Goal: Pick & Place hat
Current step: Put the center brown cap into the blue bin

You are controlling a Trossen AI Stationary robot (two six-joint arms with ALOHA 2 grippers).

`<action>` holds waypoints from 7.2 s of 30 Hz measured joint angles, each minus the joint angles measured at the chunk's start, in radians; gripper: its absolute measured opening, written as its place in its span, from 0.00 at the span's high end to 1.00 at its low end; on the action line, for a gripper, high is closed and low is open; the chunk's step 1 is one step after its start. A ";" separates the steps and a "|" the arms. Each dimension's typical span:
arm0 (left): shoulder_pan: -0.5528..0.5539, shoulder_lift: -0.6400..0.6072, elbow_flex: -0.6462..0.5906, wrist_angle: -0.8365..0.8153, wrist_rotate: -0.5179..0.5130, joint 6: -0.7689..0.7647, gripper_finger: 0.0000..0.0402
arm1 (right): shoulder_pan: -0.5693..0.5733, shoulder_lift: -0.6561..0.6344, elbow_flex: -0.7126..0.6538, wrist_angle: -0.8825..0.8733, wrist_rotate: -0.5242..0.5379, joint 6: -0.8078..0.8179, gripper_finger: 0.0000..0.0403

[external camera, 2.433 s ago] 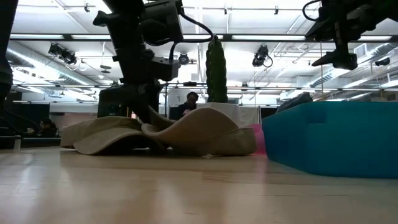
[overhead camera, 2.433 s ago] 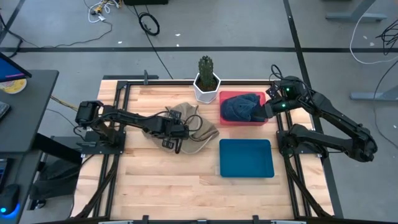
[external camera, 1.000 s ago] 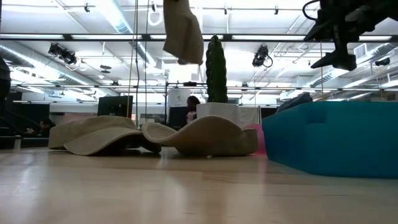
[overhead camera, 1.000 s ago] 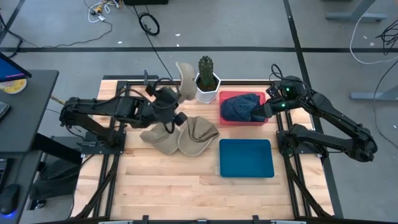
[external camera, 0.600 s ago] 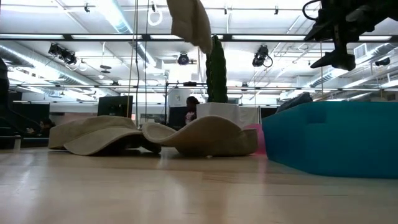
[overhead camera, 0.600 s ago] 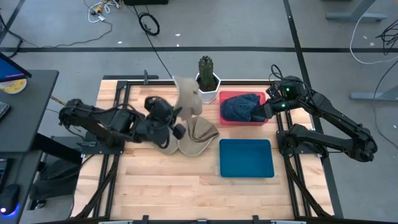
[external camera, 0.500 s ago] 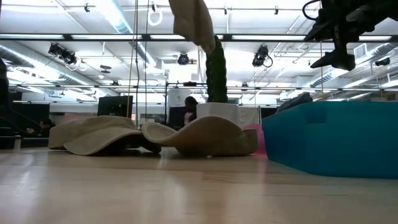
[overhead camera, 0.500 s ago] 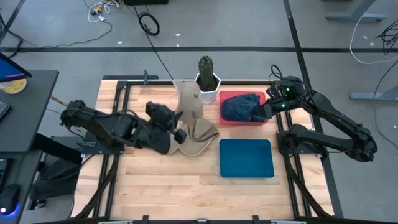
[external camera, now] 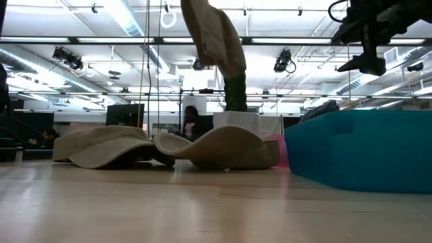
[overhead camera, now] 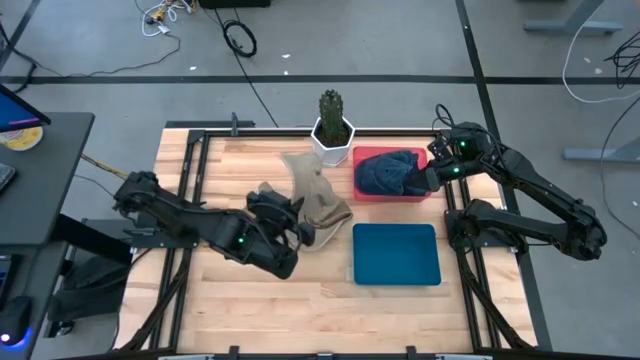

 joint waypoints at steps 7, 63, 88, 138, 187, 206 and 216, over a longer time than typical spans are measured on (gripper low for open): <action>-0.005 0.004 0.000 0.024 -0.019 -0.156 0.97 | 0.000 0.000 0.000 0.000 -0.008 -0.002 0.17; 0.264 0.053 -0.720 2.296 0.725 0.500 0.97 | 0.000 -0.187 0.000 -0.160 -0.029 0.282 0.17; 0.330 0.052 -0.651 2.393 0.815 0.611 0.97 | 0.165 -0.024 0.000 0.743 -0.047 0.637 0.17; 0.329 0.051 -0.649 2.299 0.810 0.883 0.60 | 0.319 0.078 0.000 1.257 -0.085 0.718 0.96; 0.326 0.006 -0.651 2.215 0.746 1.019 0.51 | 0.873 -0.279 -0.198 0.509 0.484 0.748 0.96; 0.369 0.006 -0.653 2.175 0.749 1.018 0.51 | 1.213 -0.154 -0.238 0.430 0.824 0.898 0.96; 0.370 0.006 -0.653 2.163 0.750 1.018 0.51 | 1.267 -0.052 -0.238 0.322 0.868 0.970 0.96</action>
